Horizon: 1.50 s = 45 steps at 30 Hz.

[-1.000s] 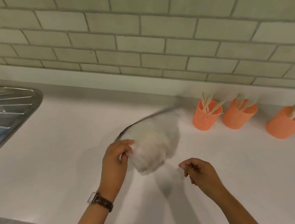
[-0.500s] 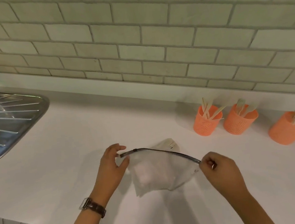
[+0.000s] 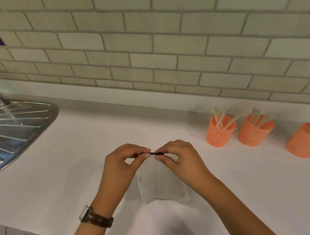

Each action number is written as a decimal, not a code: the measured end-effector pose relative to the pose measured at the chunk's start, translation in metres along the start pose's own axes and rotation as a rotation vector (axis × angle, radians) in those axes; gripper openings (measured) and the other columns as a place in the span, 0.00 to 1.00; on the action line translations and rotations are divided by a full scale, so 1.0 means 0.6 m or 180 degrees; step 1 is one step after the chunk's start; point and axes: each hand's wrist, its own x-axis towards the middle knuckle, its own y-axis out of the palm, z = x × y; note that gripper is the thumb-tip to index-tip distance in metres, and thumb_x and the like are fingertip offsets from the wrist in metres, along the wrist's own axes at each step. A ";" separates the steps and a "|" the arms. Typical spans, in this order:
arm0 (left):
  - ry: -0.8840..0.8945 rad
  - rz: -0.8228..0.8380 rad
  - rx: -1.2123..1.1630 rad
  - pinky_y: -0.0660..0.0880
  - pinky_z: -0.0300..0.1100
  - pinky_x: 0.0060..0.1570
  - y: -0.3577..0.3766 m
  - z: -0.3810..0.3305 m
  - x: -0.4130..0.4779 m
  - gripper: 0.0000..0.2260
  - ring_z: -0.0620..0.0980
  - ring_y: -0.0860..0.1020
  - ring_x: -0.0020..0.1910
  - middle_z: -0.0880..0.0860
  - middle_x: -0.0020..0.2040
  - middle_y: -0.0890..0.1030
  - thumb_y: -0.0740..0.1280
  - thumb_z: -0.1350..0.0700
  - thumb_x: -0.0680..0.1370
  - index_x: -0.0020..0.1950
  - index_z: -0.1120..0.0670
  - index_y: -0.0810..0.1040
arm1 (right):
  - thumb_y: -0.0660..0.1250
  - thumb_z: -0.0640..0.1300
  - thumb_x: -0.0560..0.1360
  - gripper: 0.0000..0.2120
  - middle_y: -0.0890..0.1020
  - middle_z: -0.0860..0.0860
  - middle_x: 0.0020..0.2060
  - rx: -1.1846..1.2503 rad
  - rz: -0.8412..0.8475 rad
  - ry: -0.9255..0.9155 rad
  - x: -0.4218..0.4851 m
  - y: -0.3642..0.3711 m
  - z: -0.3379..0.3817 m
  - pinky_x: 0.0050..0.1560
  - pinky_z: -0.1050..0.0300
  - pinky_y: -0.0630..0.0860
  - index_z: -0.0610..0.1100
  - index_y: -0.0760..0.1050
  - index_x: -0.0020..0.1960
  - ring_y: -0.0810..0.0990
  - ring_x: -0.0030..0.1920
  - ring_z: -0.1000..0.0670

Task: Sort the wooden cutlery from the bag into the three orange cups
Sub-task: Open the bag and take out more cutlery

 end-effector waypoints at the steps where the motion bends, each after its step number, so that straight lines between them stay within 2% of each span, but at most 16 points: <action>1: 0.0133 -0.0049 0.0100 0.71 0.25 0.44 -0.003 -0.004 -0.001 0.06 0.39 0.80 0.43 0.40 0.45 0.82 0.73 0.60 0.70 0.41 0.48 0.84 | 0.67 0.54 0.71 0.08 0.84 0.58 0.40 -0.0005 -0.0067 -0.0078 0.001 -0.001 0.002 0.51 0.49 0.74 0.52 0.82 0.45 0.79 0.44 0.55; 4: 0.0502 -0.0421 0.0365 0.71 0.24 0.47 -0.027 -0.007 0.005 0.07 0.37 0.79 0.44 0.40 0.46 0.81 0.72 0.61 0.70 0.41 0.49 0.83 | 0.69 0.51 0.69 0.05 0.84 0.57 0.38 -0.0216 -0.0341 -0.0202 -0.002 -0.023 -0.011 0.47 0.49 0.76 0.52 0.82 0.41 0.81 0.41 0.53; 7: 0.0374 -0.0945 0.0395 0.70 0.23 0.46 -0.074 -0.003 0.022 0.07 0.35 0.79 0.41 0.35 0.43 0.81 0.72 0.62 0.71 0.41 0.50 0.82 | 0.73 0.45 0.67 0.02 0.83 0.55 0.36 -0.0334 -0.0738 0.0071 -0.016 -0.074 -0.051 0.45 0.60 0.75 0.48 0.84 0.40 0.80 0.39 0.54; 9: 0.0212 -0.0714 0.0398 0.71 0.24 0.44 -0.094 0.000 0.027 0.09 0.36 0.79 0.41 0.36 0.44 0.81 0.71 0.63 0.72 0.42 0.49 0.82 | 0.74 0.43 0.68 0.02 0.82 0.56 0.37 -0.0242 -0.0758 0.0404 -0.028 -0.106 -0.070 0.41 0.70 0.71 0.49 0.84 0.41 0.78 0.39 0.54; 11: 0.0124 -0.0178 0.0262 0.76 0.33 0.44 -0.094 -0.002 0.025 0.12 0.42 0.79 0.43 0.44 0.45 0.81 0.69 0.64 0.73 0.42 0.46 0.84 | 0.73 0.42 0.70 0.05 0.82 0.58 0.37 -0.0210 -0.0602 0.0624 -0.037 -0.113 -0.073 0.38 0.70 0.70 0.52 0.82 0.41 0.76 0.39 0.54; 14: -0.0136 0.0260 0.0151 0.78 0.44 0.42 -0.082 -0.013 0.014 0.10 0.45 0.78 0.40 0.45 0.45 0.81 0.70 0.59 0.73 0.42 0.43 0.84 | 0.70 0.44 0.72 0.07 0.81 0.61 0.37 -0.0055 -0.0551 0.0829 -0.039 -0.103 -0.058 0.35 0.68 0.69 0.56 0.79 0.40 0.75 0.34 0.53; 18: -0.0266 0.0476 0.0313 0.74 0.33 0.35 -0.078 -0.020 0.005 0.11 0.44 0.75 0.30 0.39 0.44 0.82 0.69 0.57 0.75 0.44 0.39 0.82 | 0.69 0.43 0.73 0.07 0.80 0.63 0.41 0.0068 -0.0356 0.0881 -0.045 -0.108 -0.054 0.37 0.60 0.73 0.55 0.79 0.41 0.75 0.34 0.51; 21: -0.0343 0.0718 0.0399 0.74 0.36 0.35 -0.081 -0.021 0.001 0.14 0.49 0.75 0.30 0.40 0.44 0.83 0.68 0.59 0.75 0.46 0.37 0.81 | 0.70 0.39 0.72 0.07 0.82 0.62 0.41 0.0459 -0.0424 0.1035 -0.050 -0.117 -0.056 0.39 0.51 0.77 0.52 0.81 0.42 0.76 0.35 0.50; 23: -0.0418 0.0873 0.0465 0.77 0.45 0.42 -0.085 -0.026 -0.001 0.13 0.54 0.79 0.37 0.42 0.44 0.84 0.68 0.58 0.75 0.45 0.38 0.82 | 0.71 0.38 0.71 0.07 0.82 0.60 0.40 0.0605 -0.0506 0.1058 -0.052 -0.120 -0.055 0.39 0.62 0.75 0.50 0.82 0.42 0.76 0.36 0.54; 24: -0.0412 0.0904 0.0488 0.78 0.48 0.45 -0.086 -0.029 -0.002 0.11 0.51 0.80 0.41 0.42 0.44 0.84 0.69 0.57 0.74 0.44 0.39 0.83 | 0.71 0.37 0.71 0.07 0.83 0.58 0.39 0.0663 -0.0531 0.1055 -0.052 -0.120 -0.053 0.38 0.69 0.72 0.49 0.82 0.42 0.76 0.36 0.57; 26: -0.0434 0.0863 0.0521 0.78 0.46 0.48 -0.084 -0.037 -0.004 0.07 0.45 0.80 0.44 0.40 0.44 0.83 0.70 0.54 0.73 0.43 0.41 0.83 | 0.71 0.36 0.71 0.06 0.83 0.55 0.37 0.0746 -0.0556 0.1103 -0.050 -0.123 -0.048 0.38 0.74 0.70 0.46 0.82 0.42 0.77 0.36 0.62; 28: -0.0551 0.0688 0.0661 0.75 0.41 0.42 -0.077 -0.044 -0.003 0.01 0.45 0.79 0.39 0.39 0.42 0.82 0.70 0.48 0.72 0.41 0.41 0.82 | 0.71 0.35 0.71 0.05 0.83 0.53 0.39 0.0798 -0.0554 0.1137 -0.048 -0.126 -0.040 0.39 0.75 0.70 0.45 0.82 0.42 0.77 0.37 0.64; 31: -0.0728 0.0468 0.1021 0.70 0.37 0.37 -0.063 -0.042 0.005 0.04 0.42 0.78 0.39 0.43 0.41 0.82 0.69 0.45 0.72 0.38 0.43 0.80 | 0.72 0.35 0.70 0.08 0.83 0.52 0.40 0.0756 -0.0529 0.0958 -0.045 -0.131 -0.029 0.39 0.74 0.70 0.48 0.82 0.40 0.77 0.39 0.63; 35: -0.0855 0.0310 0.1132 0.69 0.38 0.37 -0.063 -0.047 0.015 0.05 0.41 0.78 0.41 0.43 0.40 0.82 0.69 0.47 0.73 0.37 0.44 0.79 | 0.73 0.32 0.67 0.07 0.82 0.51 0.40 0.0607 -0.0572 0.0731 -0.042 -0.140 -0.031 0.37 0.73 0.70 0.42 0.83 0.41 0.78 0.38 0.60; 41: -0.0849 0.0510 0.1351 0.66 0.37 0.28 -0.085 -0.052 0.011 0.09 0.40 0.73 0.25 0.41 0.35 0.80 0.67 0.59 0.73 0.39 0.44 0.76 | 0.74 0.32 0.66 0.07 0.82 0.52 0.40 0.0505 -0.0478 0.0810 -0.042 -0.144 -0.034 0.39 0.72 0.72 0.41 0.84 0.42 0.78 0.39 0.62; 45: -0.0987 0.0799 0.1620 0.66 0.32 0.23 -0.090 -0.058 0.008 0.12 0.43 0.72 0.22 0.34 0.30 0.79 0.66 0.59 0.72 0.37 0.42 0.80 | 0.78 0.42 0.64 0.05 0.81 0.54 0.38 0.0395 -0.0468 0.0801 -0.044 -0.131 -0.014 0.37 0.72 0.71 0.45 0.83 0.39 0.77 0.38 0.60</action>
